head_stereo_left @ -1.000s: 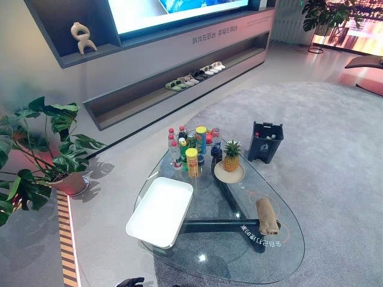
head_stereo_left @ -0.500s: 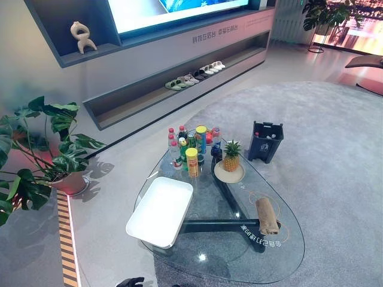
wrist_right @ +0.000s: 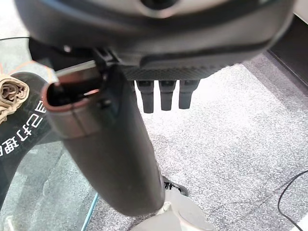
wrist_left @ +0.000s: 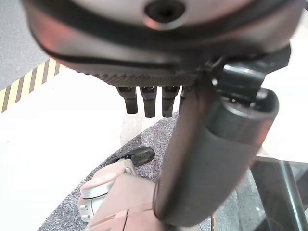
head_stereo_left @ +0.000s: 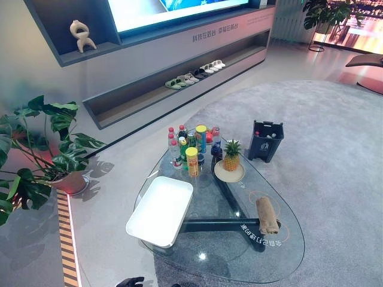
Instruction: Wipe the table with a cloth and put it in the basket.
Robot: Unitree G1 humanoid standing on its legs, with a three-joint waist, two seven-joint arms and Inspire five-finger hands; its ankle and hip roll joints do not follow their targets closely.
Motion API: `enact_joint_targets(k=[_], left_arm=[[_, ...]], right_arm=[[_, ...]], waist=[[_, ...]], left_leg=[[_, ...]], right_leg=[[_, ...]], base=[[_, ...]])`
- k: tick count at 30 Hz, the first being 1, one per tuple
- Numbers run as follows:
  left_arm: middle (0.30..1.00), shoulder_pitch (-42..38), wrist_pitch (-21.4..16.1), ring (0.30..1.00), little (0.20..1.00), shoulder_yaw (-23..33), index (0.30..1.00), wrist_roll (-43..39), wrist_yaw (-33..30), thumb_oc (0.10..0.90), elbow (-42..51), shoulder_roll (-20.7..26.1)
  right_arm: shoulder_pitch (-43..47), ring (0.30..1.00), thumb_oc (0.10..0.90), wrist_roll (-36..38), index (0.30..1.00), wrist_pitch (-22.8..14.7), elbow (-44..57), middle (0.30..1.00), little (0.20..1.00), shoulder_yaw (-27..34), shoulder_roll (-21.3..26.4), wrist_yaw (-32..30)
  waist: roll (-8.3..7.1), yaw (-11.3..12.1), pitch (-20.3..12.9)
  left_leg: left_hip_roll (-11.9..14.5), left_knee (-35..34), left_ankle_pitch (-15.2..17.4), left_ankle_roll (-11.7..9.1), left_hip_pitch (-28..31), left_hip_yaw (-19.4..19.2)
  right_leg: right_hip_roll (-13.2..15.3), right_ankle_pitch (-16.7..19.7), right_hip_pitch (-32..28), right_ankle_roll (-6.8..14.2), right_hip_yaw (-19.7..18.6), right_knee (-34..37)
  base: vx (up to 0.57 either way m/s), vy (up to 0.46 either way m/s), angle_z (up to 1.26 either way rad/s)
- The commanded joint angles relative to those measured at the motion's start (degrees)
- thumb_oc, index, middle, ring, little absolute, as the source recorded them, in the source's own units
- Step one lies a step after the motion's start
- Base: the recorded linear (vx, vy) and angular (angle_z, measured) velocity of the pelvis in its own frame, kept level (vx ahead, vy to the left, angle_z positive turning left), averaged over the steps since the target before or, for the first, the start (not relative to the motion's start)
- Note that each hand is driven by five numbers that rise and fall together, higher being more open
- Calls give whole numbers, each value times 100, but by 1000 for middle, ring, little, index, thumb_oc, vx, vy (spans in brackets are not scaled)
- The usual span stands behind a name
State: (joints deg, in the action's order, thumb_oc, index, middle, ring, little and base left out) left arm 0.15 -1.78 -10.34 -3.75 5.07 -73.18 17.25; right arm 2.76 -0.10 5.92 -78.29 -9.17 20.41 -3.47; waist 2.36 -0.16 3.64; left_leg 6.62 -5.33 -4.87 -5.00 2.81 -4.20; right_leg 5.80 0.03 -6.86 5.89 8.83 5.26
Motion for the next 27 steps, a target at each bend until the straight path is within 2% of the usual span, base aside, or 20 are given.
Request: enact_joint_targets(k=[1,5,9,10,13,15,17,20,27], left_arm=[[900,-441,-267,900,900,194,900,-138,-244,800,-168,507],[900,-428,-409,900,900,301,900,-333,-234,800,-76,750],[900,-1164,-364,900,900,344,900,-1493,-70,800,23,1079],[900,-1225,-367,900,900,364,900,-1583,-67,800,30,1091],[900,-1592,-376,900,900,545,900,-2582,-73,800,140,1156],[900,-1698,-386,900,900,611,900,-2944,-30,800,171,1175],[900,-1902,-443,900,900,659,900,-3304,-11,800,197,1196],[900,-2089,-474,900,900,659,900,-3578,-51,800,238,1160],[900,-2417,-452,900,900,595,900,-3751,-285,800,438,1097]], right_arm=[[327,900,800,-302,900,226,-267,900,900,-22,237,433],[301,900,800,-337,900,214,-360,900,900,-29,411,428],[1004,900,800,239,900,32,-332,900,900,-38,850,203],[1055,900,800,275,900,23,-316,900,900,-27,865,169],[1326,900,800,523,900,-297,-103,900,900,51,966,-483],[1384,900,800,616,900,-404,13,900,900,103,964,-795],[1526,900,800,741,900,-541,137,900,900,135,1006,-1030],[1730,900,800,769,900,-697,228,900,900,104,983,-1312],[2240,900,800,837,900,-719,465,900,900,-55,939,-1672]], waist=[[-249,92,235],[-254,137,394],[-175,114,1096],[-168,110,1161],[-146,102,1579],[-154,98,1709],[-176,80,1950],[-167,58,2111],[-164,18,2415]], left_leg=[[-61,33,526,-4,246,-160],[-101,33,483,16,114,-144],[-167,33,299,83,-386,-38],[-175,33,280,90,-433,-28],[-218,114,146,110,-828,39],[-240,290,149,105,-1045,85],[-294,685,162,95,-1562,175],[-347,1108,247,106,-2041,240],[-435,1885,377,135,-2956,284]], right_leg=[[226,146,148,200,-22,-26],[226,211,297,198,-8,-26],[168,399,892,97,-139,-106],[157,410,949,89,-162,-123],[96,400,1373,18,-283,-345],[95,355,1539,-3,-289,-495],[113,331,1975,-43,-305,-775],[135,242,2440,-61,-301,-1162],[143,54,3370,-69,-305,-1961]], base=[[75,-10,0],[25,-5,0],[-313,7,-1],[-285,2,1],[-242,-28,0],[-156,-45,-4],[-220,-56,-1],[-162,-22,5],[-130,-7,4]])
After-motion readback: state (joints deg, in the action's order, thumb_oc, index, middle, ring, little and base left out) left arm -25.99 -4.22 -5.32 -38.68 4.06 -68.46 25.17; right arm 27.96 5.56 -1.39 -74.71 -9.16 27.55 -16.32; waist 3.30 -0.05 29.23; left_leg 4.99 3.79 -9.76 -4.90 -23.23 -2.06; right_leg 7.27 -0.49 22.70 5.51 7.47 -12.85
